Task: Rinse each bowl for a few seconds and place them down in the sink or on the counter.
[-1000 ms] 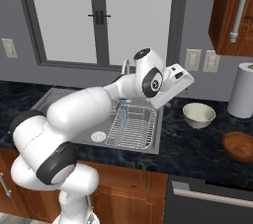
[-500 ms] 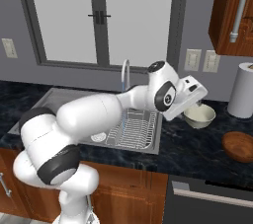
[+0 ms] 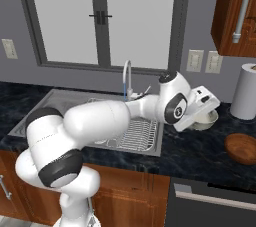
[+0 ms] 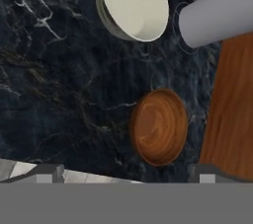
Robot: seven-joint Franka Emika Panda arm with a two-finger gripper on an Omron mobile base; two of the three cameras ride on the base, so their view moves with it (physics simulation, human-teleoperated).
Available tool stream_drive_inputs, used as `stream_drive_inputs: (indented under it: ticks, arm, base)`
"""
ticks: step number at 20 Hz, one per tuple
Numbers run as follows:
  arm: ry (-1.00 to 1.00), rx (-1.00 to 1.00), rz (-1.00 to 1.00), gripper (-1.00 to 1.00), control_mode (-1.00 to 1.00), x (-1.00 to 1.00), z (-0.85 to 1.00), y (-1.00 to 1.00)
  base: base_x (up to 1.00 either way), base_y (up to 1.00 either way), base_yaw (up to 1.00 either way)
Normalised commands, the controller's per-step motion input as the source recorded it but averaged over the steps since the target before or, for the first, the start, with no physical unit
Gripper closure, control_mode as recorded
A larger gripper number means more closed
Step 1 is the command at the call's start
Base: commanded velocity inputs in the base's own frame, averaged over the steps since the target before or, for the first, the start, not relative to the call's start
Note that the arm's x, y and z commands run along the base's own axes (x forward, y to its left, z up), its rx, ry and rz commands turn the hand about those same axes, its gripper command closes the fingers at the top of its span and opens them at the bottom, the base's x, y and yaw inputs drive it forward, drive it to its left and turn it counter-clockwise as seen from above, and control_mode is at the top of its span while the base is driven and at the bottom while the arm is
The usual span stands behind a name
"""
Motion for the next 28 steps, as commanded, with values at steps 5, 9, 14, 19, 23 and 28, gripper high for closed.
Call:
stream_drive_inputs:
  ticks: [5, 9, 14, 19, 23, 28]
  arm:
    - [-0.04, 0.0, 0.0, -1.0, -1.0, -0.13, -0.17, -0.05]
    - [0.0, -0.02, 0.0, -1.0, -1.0, -0.1, -0.18, -0.05]
    - [-0.02, 0.0, 0.0, -1.0, -1.0, -0.01, -0.13, -0.09]
    - [0.02, -0.01, 0.0, -1.0, -1.0, 0.03, -0.16, -0.14]
    - [0.0, 0.0, 0.0, -1.0, -1.0, 0.08, -0.12, -0.14]
    - [-0.01, 0.0, 0.0, -1.0, -1.0, 0.05, -0.1, -0.07]
  base:
    - [0.0, 0.0, 0.0]
    - [0.0, 0.0, 0.0]
    - [0.0, 0.0, 0.0]
    - [0.0, 0.0, 0.0]
    - [0.0, 0.0, 0.0]
    - [0.0, 0.0, 0.0]
